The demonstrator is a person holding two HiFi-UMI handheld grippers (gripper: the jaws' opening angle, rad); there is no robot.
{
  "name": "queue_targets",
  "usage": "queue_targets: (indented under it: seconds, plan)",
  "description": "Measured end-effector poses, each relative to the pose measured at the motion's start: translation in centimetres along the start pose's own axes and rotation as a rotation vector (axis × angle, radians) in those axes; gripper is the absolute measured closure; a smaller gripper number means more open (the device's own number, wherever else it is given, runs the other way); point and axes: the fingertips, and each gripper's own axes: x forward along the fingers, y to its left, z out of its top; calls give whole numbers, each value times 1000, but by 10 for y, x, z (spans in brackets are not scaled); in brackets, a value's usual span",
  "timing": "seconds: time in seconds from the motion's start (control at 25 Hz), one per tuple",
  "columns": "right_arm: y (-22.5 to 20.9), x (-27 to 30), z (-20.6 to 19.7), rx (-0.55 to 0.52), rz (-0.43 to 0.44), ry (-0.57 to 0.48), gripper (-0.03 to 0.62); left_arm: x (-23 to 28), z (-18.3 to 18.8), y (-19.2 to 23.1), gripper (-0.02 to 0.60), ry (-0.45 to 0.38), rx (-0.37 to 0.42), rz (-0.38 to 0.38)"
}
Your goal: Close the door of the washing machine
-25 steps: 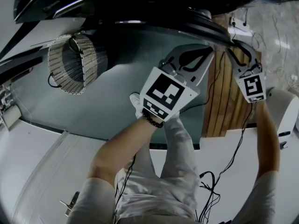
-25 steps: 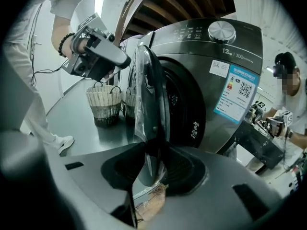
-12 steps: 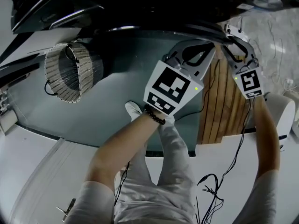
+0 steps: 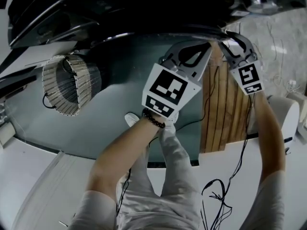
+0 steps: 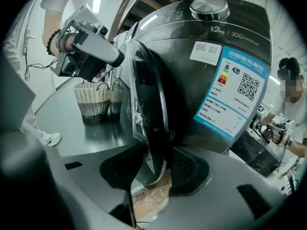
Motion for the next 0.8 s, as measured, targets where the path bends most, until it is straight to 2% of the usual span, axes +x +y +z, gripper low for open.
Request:
queue_targets:
  seconds: [0.8]
  plan:
    - [-10, 6, 0, 38, -41, 62, 424, -3, 4, 8, 580, -47, -36, -2]
